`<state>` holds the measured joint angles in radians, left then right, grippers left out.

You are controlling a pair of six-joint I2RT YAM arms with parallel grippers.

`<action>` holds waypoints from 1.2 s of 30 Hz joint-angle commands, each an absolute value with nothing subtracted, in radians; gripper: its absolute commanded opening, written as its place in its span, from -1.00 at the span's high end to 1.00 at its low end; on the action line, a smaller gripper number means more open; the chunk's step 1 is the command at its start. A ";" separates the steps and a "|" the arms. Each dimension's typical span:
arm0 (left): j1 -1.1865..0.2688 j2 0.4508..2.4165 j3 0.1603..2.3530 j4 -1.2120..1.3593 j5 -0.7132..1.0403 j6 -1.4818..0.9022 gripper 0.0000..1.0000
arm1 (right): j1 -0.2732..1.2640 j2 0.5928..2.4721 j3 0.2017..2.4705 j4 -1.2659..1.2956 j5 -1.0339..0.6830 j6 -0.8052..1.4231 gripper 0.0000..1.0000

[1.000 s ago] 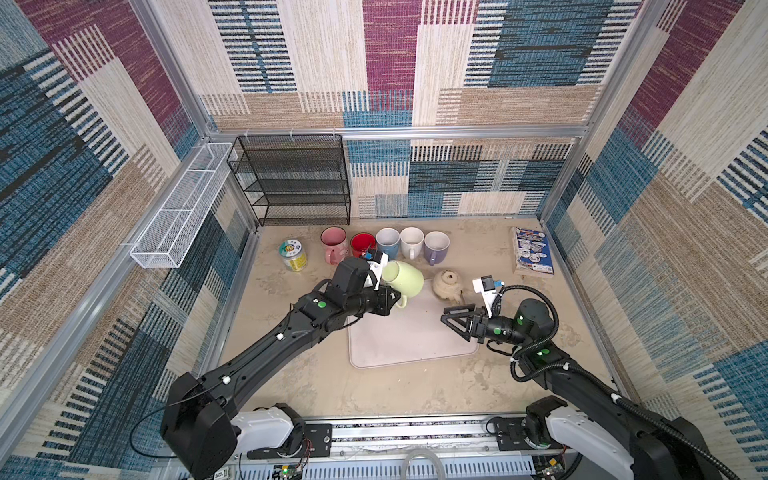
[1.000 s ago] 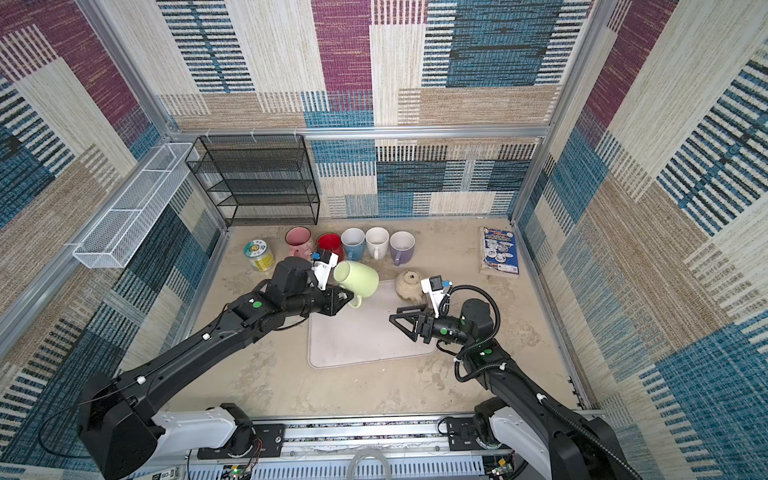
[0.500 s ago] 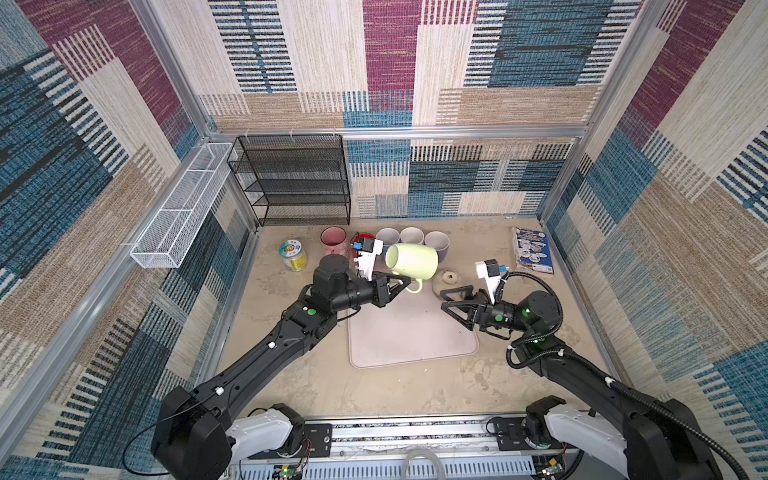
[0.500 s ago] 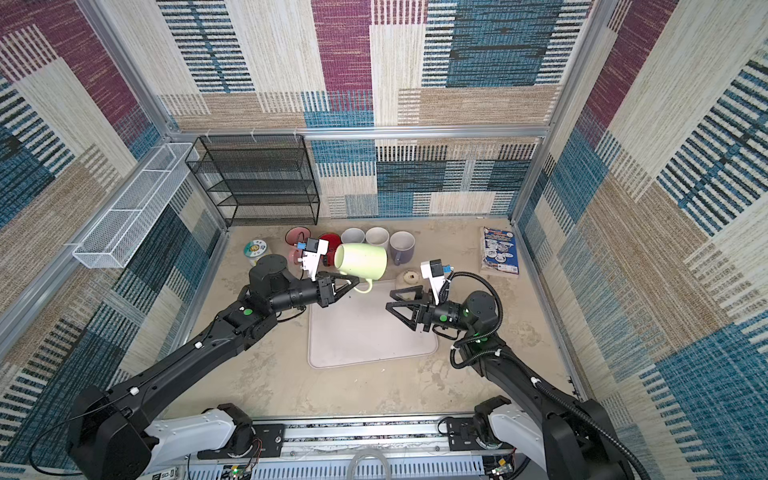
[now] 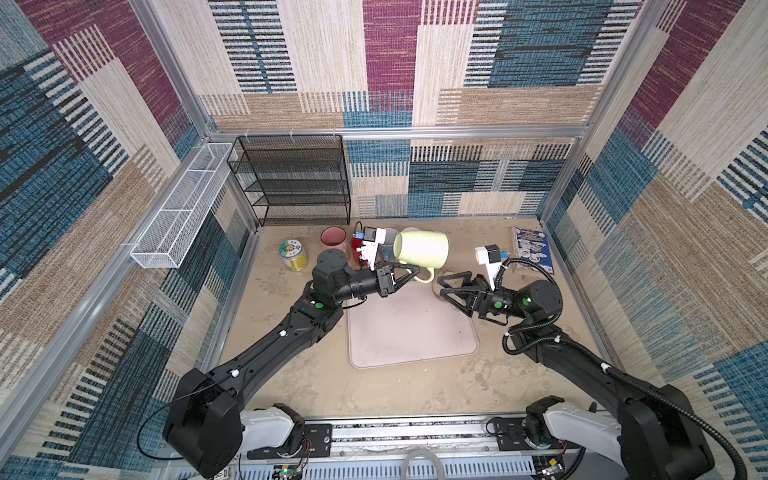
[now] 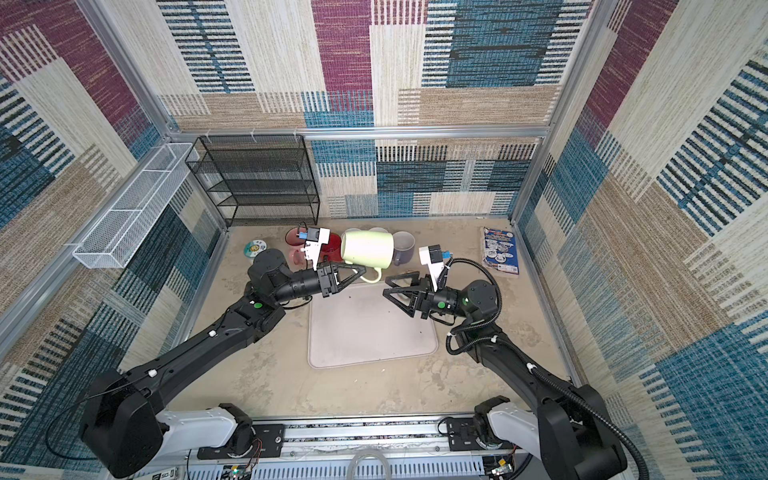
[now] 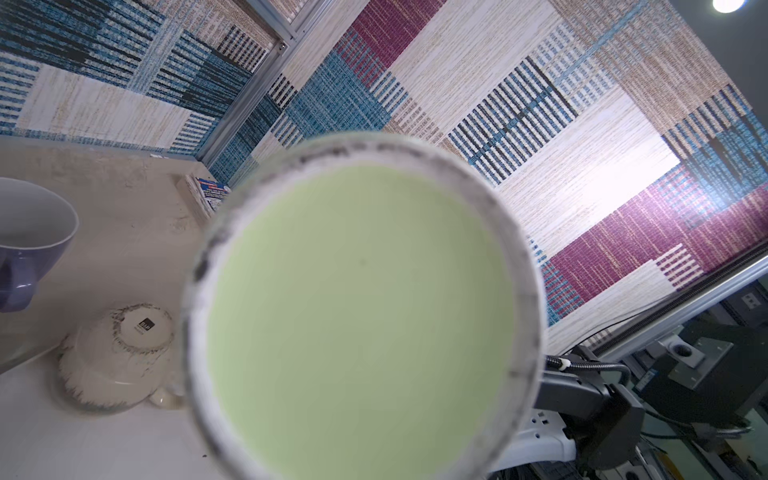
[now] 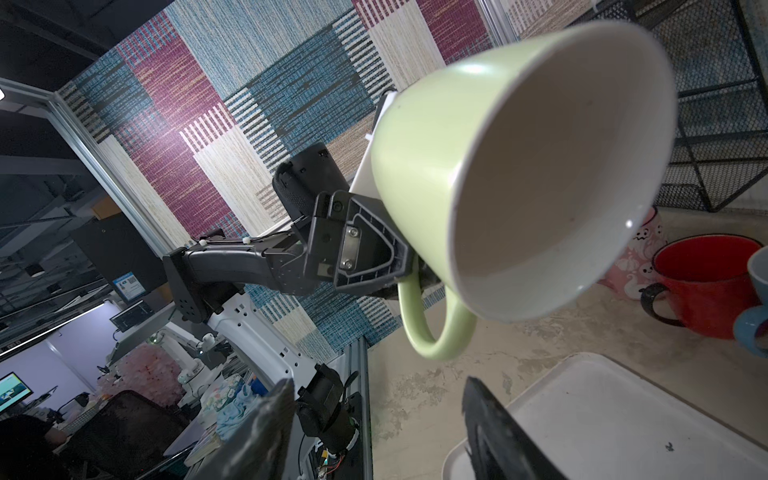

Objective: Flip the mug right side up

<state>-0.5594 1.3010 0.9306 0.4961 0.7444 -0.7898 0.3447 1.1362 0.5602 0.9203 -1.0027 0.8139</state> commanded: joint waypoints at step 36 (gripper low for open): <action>-0.563 1.510 0.945 0.973 0.839 -0.963 1.00 | 0.344 1.351 0.793 1.114 -1.004 0.954 0.44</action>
<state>-0.5613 1.5051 0.9493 0.9459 0.8108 -0.9485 0.3408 1.3544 0.7773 0.9981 -1.0054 0.9344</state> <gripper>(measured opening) 0.177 0.306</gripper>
